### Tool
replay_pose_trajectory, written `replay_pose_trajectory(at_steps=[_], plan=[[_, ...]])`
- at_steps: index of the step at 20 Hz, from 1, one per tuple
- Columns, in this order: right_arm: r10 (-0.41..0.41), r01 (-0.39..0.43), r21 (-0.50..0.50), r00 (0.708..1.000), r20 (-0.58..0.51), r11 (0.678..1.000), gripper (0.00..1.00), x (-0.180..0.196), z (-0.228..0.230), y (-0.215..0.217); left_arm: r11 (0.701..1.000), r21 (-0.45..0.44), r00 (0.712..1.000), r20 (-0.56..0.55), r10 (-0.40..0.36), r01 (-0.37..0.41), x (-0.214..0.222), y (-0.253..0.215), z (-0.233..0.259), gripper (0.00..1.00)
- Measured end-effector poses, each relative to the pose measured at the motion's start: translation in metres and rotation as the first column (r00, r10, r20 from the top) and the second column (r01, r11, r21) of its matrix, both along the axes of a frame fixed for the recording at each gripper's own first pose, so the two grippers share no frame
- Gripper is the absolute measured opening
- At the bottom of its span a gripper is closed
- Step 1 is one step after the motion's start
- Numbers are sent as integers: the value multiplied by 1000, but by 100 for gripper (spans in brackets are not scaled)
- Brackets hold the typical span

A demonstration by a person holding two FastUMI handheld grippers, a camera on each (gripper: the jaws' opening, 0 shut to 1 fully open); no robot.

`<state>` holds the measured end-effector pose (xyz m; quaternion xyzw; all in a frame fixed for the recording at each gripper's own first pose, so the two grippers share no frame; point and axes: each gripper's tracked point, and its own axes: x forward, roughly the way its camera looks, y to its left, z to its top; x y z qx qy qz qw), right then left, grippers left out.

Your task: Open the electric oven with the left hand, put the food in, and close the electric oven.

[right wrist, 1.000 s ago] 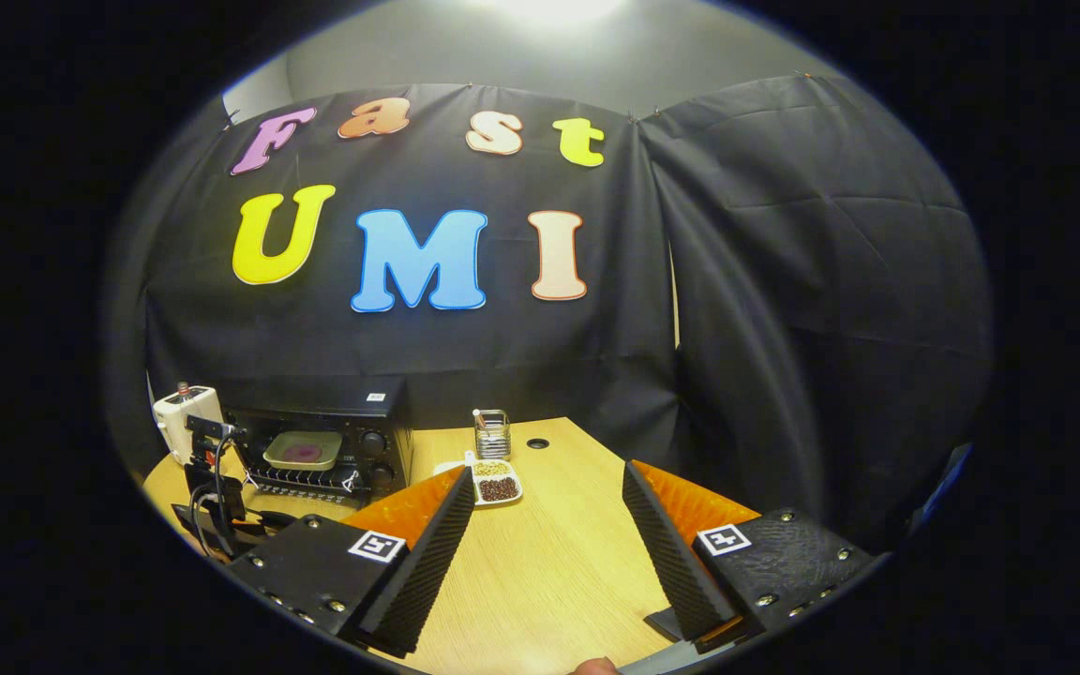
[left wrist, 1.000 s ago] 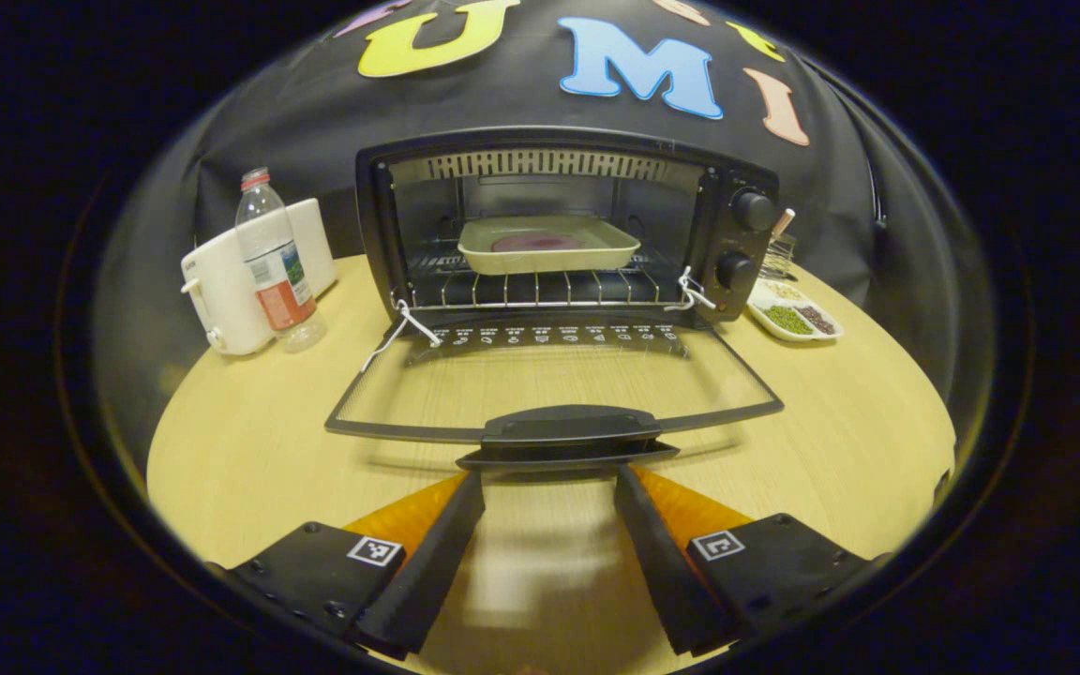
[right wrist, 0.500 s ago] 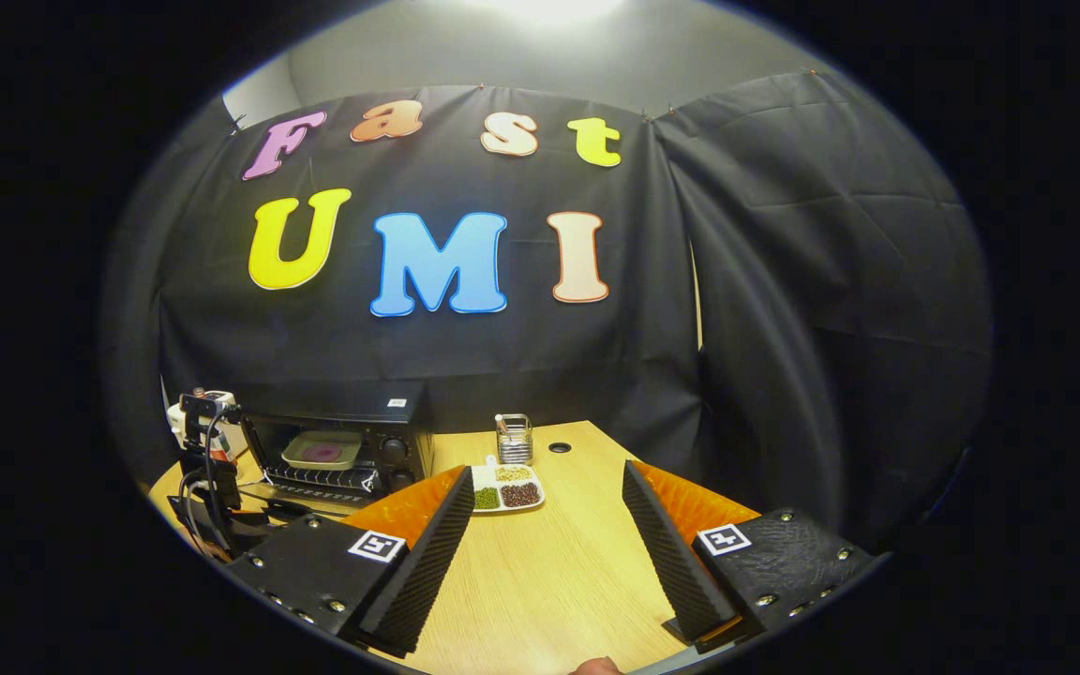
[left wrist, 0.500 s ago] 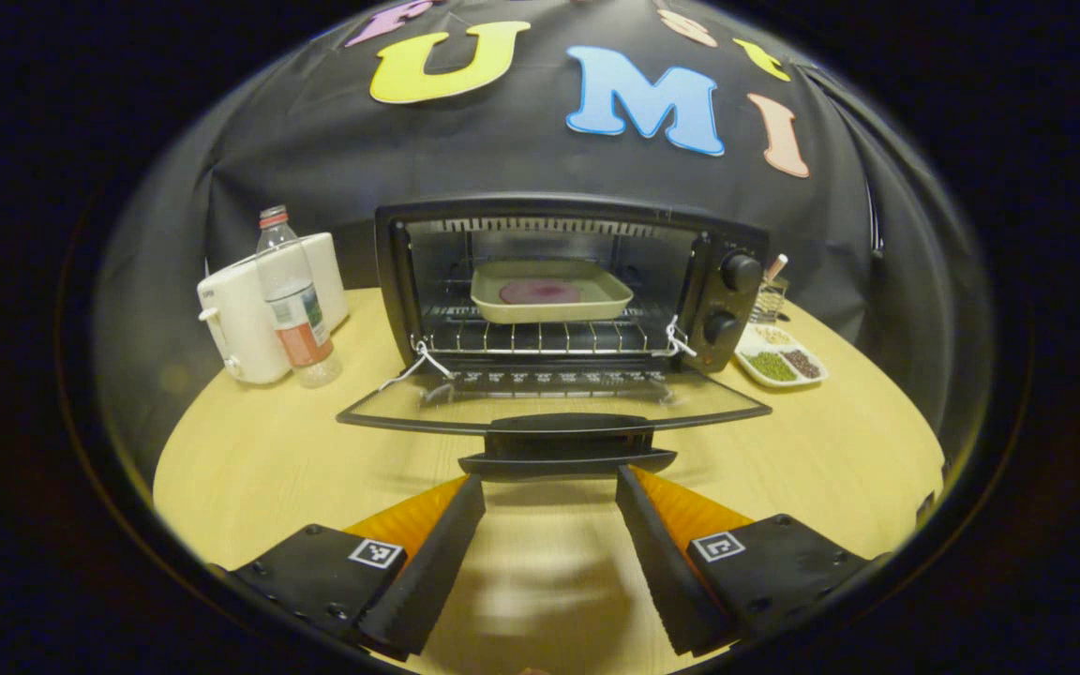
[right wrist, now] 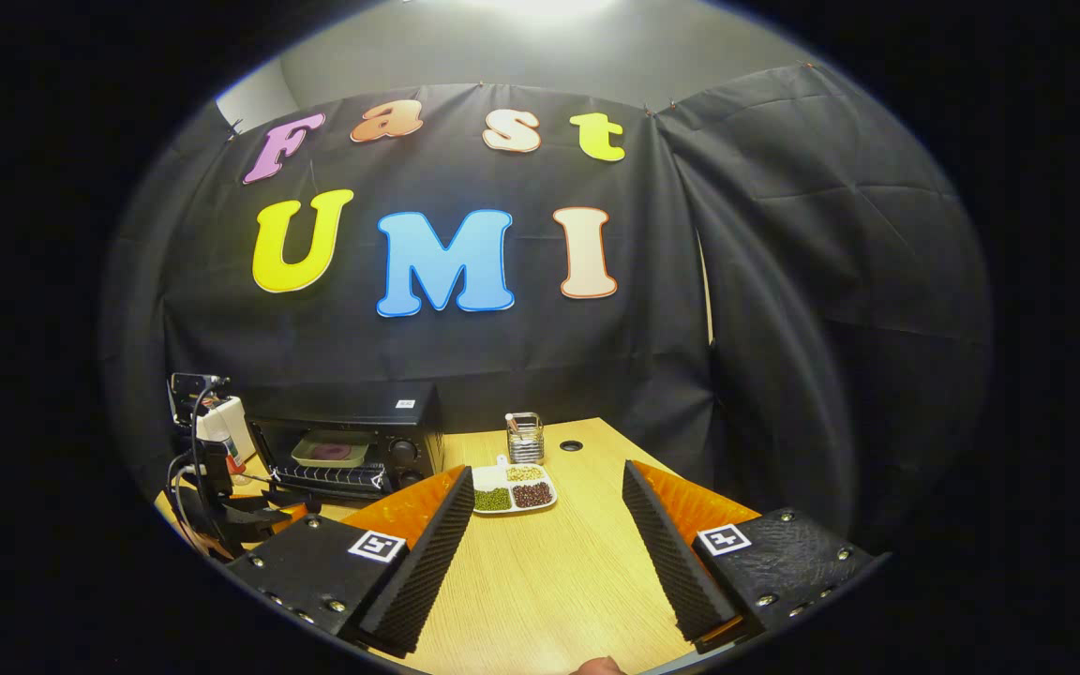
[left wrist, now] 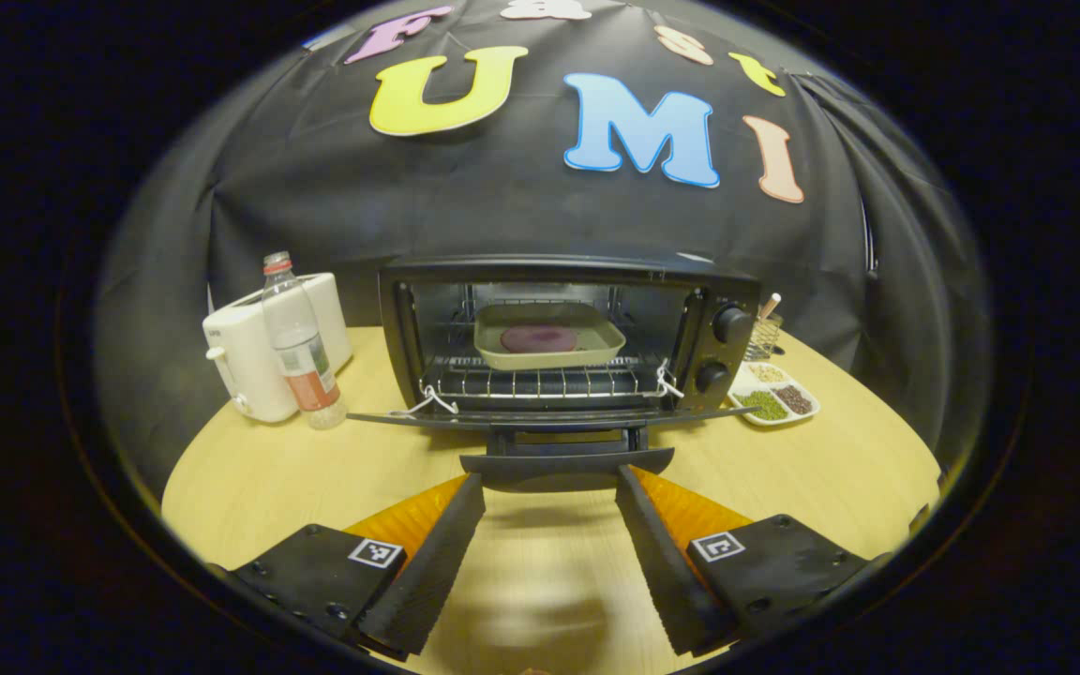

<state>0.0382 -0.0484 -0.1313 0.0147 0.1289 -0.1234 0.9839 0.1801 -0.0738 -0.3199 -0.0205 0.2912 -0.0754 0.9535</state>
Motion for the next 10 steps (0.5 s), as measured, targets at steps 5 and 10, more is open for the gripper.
replay_pose_trajectory(at_steps=[5,10], plan=[[3,-3,-4,1000,2,1000,98,7,-2,4,1000,-2,997,75,-5,5,29,-1,26,96],[19,-19,3,1000,8,1000,98,13,-1,7,1000,-14,988,153,17,-15,70,8,58,96]])
